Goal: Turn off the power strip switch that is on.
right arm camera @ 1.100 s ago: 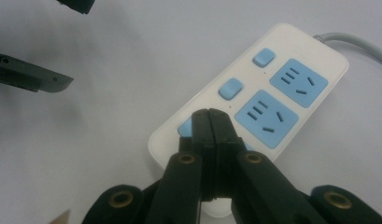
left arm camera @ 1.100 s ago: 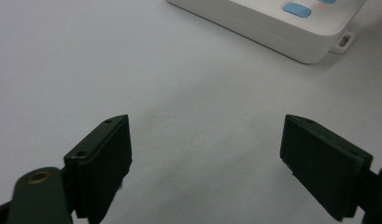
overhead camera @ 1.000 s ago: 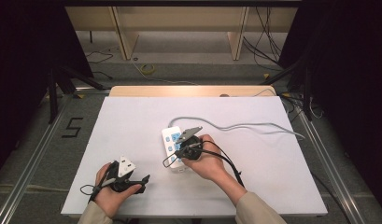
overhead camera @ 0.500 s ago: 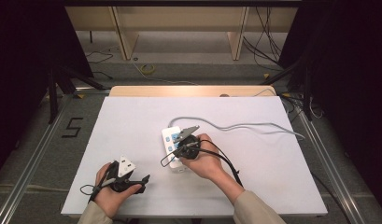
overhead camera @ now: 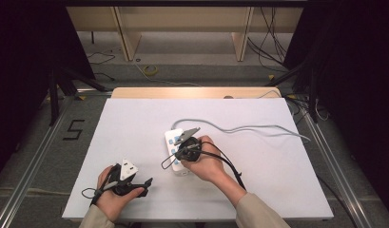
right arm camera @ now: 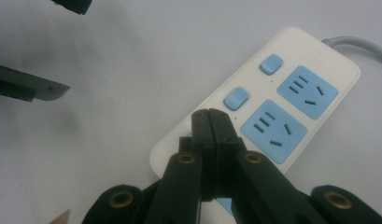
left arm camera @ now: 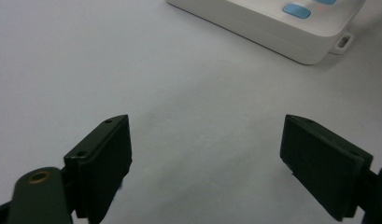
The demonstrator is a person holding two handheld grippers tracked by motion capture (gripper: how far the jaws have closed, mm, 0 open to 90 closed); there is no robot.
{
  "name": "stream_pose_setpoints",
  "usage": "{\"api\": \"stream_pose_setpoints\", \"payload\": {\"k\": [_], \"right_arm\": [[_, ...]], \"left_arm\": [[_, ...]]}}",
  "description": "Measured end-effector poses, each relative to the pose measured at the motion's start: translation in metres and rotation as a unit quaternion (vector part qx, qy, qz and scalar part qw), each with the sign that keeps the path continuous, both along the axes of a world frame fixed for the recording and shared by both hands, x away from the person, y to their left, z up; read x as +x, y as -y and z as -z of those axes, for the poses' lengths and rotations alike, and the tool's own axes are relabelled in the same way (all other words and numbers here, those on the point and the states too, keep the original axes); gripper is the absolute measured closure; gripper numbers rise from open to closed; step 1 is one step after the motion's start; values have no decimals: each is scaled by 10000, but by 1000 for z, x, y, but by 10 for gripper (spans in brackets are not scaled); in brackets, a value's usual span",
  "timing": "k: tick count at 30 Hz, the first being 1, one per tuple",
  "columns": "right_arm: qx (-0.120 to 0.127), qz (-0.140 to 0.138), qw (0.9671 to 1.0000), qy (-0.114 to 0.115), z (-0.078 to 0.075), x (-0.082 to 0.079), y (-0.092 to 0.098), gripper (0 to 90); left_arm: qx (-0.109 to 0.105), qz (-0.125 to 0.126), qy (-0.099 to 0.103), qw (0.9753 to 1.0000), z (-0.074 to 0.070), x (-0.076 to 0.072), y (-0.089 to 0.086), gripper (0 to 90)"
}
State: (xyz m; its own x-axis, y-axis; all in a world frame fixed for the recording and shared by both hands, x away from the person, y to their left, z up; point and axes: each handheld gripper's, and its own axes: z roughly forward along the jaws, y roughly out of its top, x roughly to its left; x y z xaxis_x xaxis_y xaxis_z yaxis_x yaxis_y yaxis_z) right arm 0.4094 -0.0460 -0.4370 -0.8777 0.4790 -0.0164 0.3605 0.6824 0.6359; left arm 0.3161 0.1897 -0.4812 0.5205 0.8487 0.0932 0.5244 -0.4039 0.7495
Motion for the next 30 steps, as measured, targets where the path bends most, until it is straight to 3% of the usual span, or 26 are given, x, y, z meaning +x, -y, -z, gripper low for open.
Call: {"api": "stream_pose_setpoints", "payload": {"k": [30], "right_arm": [[-211,-35,9997,-93,2,4,-12,900]], "left_arm": [[-4,13,7,10000,0,0,0,165]]}}
